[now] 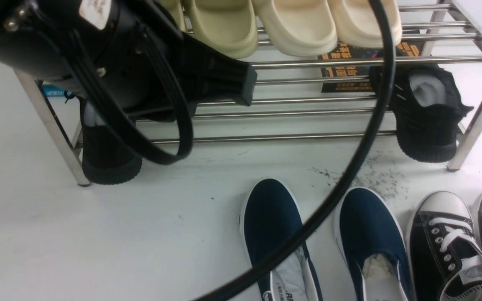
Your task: Take the shoes off the shelf with your hand on the white table.
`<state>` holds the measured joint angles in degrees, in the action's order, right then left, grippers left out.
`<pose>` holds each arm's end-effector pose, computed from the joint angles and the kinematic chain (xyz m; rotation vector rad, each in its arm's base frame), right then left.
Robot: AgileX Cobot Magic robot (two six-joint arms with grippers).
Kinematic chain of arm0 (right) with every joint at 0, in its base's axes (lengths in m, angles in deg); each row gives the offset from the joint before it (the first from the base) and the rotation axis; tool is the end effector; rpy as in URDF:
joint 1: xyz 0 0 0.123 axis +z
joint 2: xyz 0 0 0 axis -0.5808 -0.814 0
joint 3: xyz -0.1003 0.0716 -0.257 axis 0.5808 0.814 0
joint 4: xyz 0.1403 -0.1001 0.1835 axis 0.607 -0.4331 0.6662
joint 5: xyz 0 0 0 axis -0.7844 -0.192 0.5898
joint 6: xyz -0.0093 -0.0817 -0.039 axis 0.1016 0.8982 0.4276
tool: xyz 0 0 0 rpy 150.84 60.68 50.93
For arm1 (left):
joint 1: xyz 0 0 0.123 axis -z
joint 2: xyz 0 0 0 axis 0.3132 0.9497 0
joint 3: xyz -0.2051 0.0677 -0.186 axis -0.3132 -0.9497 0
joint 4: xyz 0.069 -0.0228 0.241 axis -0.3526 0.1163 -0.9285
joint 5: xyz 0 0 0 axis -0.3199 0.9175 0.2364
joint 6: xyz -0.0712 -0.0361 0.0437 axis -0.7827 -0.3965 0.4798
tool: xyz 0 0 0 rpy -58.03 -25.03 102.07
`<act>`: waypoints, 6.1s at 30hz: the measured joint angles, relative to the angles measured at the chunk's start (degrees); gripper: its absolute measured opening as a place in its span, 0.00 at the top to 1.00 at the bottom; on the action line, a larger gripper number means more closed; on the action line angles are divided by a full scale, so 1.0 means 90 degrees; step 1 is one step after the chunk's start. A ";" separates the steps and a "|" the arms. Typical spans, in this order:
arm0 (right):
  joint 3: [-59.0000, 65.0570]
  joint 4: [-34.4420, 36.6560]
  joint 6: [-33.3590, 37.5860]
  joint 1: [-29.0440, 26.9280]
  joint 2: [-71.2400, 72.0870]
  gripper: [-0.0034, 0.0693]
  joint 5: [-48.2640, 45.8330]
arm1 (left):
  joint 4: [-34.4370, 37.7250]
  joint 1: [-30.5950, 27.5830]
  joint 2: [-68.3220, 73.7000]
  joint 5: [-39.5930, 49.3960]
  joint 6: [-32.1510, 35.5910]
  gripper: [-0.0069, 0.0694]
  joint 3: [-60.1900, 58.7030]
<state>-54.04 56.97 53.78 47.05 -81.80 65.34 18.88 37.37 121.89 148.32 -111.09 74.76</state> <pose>0.0544 0.0140 0.2774 -0.0972 1.7170 0.2614 0.1600 -0.1802 0.4511 0.4319 2.3338 -0.2892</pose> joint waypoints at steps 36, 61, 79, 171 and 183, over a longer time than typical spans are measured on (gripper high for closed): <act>0.2160 -0.0356 0.0000 -0.1579 0.1136 0.92 -0.0012 | 0.0239 0.0000 -0.3109 0.0000 0.0148 0.89 -0.2025; 0.2160 -0.0356 0.0005 -0.1579 0.1136 0.87 -0.0012 | -0.0700 0.0000 -0.4393 -0.3473 -0.1689 0.87 -0.5858; 0.2160 -0.0356 -0.0001 -0.1585 0.1136 0.85 -0.0012 | 0.2664 -0.3654 -0.6389 -0.6658 0.2043 0.87 -0.9159; 0.2160 -0.0356 -0.0001 -0.1585 0.1136 0.68 -0.0012 | 0.1359 -0.5687 -0.8228 -0.5050 0.0809 0.76 -0.9979; 0.2160 -0.0356 0.0005 -0.1585 0.1136 0.65 -0.0012 | 0.1359 -0.5687 -0.8228 -0.5050 0.0803 0.74 -0.9979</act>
<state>-34.61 53.77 53.82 32.78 -71.58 65.23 31.11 -13.82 47.83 102.88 -103.86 -15.04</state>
